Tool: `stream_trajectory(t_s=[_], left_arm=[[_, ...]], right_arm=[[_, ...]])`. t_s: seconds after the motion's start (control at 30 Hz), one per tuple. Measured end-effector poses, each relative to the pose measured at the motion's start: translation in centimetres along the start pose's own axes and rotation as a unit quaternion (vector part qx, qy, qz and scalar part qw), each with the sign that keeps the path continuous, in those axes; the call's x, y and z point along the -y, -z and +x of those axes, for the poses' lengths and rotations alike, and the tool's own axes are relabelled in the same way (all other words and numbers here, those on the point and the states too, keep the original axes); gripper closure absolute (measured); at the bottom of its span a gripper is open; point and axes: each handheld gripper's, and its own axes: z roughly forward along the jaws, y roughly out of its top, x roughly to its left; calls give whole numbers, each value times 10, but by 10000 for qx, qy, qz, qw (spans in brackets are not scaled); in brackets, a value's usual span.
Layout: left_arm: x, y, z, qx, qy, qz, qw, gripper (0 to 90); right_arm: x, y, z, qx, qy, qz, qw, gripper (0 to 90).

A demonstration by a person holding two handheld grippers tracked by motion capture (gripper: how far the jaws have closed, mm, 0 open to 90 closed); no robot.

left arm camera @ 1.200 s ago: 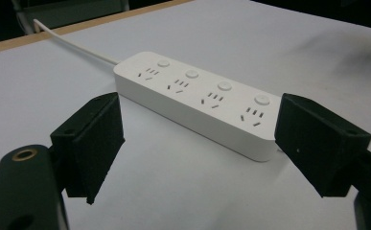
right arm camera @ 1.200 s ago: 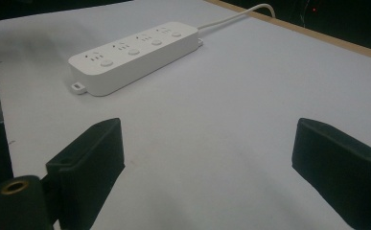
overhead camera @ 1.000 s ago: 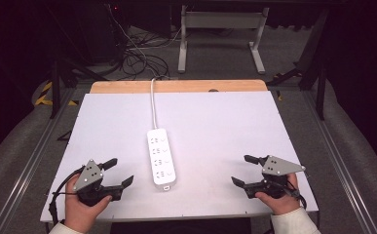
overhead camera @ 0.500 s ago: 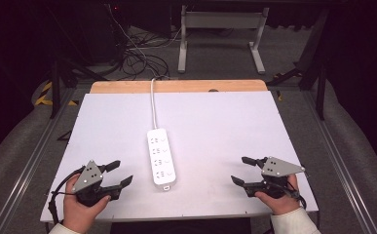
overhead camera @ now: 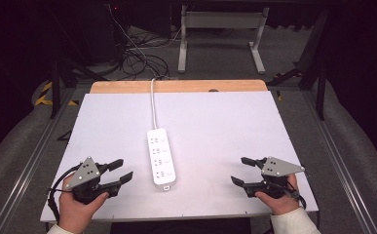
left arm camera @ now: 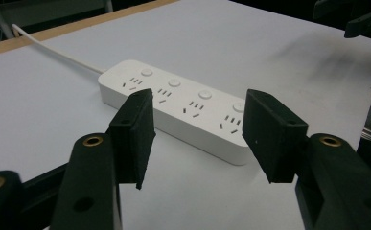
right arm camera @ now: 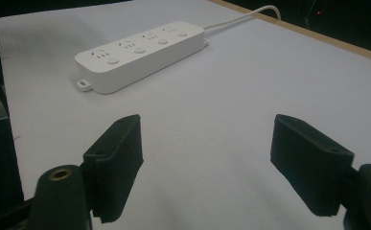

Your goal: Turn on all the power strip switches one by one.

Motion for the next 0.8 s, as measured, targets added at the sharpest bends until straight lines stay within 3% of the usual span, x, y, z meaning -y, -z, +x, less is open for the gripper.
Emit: stream_trajectory(t_s=[0.2, 0.47, 0.67, 0.8], left_arm=[[-8, -2, -2, 57, 34, 63, 10000, 526], [-21, -11, -6, 138, -213, 98, 9996, 534], [-30, -27, -13, 405, -310, 146, 9986, 564], [-34, -33, -14, 459, -325, 170, 9983, 569]], right_arm=[[0, 0, 0, -41, -29, -11, 10000, 263], [0, -1, 1, -73, -26, -6, 10000, 260], [0, -1, 1, -132, -44, 4, 9999, 256], [0, -1, 1, -140, -36, -9, 9999, 255]])
